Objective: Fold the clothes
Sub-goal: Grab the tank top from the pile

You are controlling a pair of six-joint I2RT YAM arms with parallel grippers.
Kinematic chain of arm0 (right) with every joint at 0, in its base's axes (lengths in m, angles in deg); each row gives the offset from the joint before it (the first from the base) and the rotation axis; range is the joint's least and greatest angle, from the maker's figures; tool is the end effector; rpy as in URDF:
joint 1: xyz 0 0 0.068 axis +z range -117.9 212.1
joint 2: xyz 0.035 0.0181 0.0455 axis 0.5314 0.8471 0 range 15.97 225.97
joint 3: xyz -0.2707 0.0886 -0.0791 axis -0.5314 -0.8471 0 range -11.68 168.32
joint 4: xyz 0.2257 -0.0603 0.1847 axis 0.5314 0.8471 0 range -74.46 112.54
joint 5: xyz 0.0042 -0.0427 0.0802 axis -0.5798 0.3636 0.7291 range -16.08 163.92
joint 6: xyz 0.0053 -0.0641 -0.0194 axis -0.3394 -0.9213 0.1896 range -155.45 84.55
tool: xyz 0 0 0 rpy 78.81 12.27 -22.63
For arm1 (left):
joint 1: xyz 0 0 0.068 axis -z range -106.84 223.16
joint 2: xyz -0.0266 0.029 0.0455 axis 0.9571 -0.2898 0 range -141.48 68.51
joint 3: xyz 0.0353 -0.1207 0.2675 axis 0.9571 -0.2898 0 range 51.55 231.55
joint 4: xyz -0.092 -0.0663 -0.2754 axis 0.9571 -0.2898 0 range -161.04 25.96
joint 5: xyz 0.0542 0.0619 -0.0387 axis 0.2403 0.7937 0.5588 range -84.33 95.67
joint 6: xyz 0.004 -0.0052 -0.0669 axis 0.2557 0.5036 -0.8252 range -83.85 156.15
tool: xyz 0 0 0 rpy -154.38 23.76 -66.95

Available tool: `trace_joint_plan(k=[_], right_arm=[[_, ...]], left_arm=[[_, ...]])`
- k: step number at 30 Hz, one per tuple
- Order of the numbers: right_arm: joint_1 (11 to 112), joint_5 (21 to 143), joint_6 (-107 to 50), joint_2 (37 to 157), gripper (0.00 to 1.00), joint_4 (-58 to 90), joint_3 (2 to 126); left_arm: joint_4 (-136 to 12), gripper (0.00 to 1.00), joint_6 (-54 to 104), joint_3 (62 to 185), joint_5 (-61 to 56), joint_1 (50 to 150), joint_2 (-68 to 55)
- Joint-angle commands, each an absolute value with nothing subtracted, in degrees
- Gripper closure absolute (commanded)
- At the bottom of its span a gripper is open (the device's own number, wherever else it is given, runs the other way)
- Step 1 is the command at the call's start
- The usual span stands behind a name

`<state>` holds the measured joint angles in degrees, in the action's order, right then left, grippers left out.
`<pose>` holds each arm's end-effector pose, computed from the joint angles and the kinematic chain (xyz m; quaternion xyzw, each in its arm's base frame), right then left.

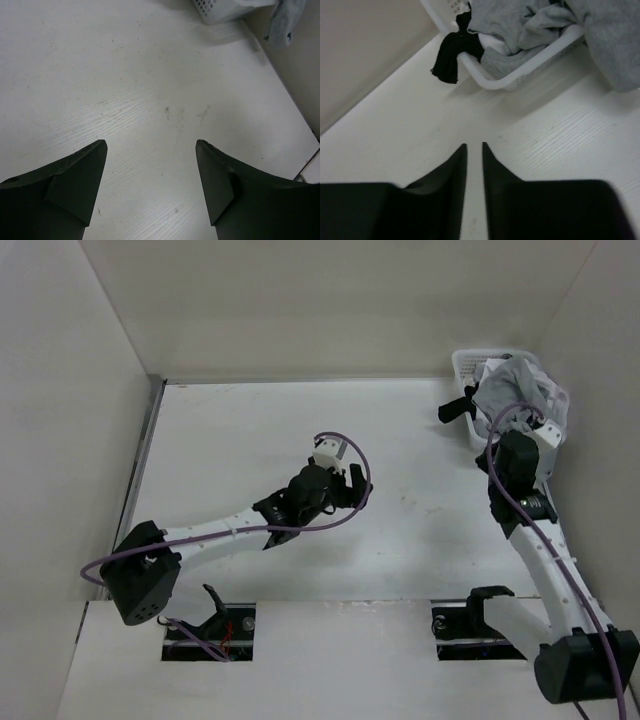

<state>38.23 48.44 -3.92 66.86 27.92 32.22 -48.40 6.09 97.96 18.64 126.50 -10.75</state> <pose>0.2439 0.0031 0.3210 0.2993 0.7484 0.0118 0.5917 0.2232 -0.2798 0.2551 0.0958 0.7969 -0.3243 0.5006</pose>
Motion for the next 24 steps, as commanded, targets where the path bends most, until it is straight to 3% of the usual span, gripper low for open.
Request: trace_joint_plan(k=[1, 3, 7, 9, 12, 14, 18, 24], right_arm=[[33.4, 51.5, -3.0, 71.8, 0.88, 20.7, 38.9], [30.5, 53.4, -2.4, 76.6, 0.95, 21.4, 42.8], [25.8, 53.6, -2.0, 87.0, 0.92, 20.9, 51.0], [22.8, 53.3, -3.4, 92.6, 0.83, 20.8, 55.8], [19.5, 53.9, -5.2, 98.4, 0.63, 21.1, 61.8], [17.5, 53.9, -7.2, 102.8, 0.49, 21.5, 66.2], [15.3, 55.9, -10.7, 109.7, 0.35, 23.8, 72.1], [12.5, 60.5, -11.8, 116.5, 0.29, 24.2, 74.5]], left_arm=[[-41.8, 0.28, 5.9, 95.2, 15.9, 125.8, -10.1], [-38.4, 0.28, 5.7, 93.9, 14.6, 125.8, -11.9], [-33.5, 0.31, 5.5, 92.4, 11.7, 126.4, -15.1], [-32.6, 0.40, 6.2, 91.6, 11.0, 127.0, -15.1], [-30.9, 0.65, 7.7, 89.8, 11.4, 127.2, -13.6], [-29.8, 0.73, 8.0, 88.4, 12.1, 126.6, -12.0], [-28.1, 0.68, 8.4, 86.6, 12.5, 125.8, -10.1], [-26.0, 0.59, 7.7, 85.7, 12.4, 125.1, -11.4]])
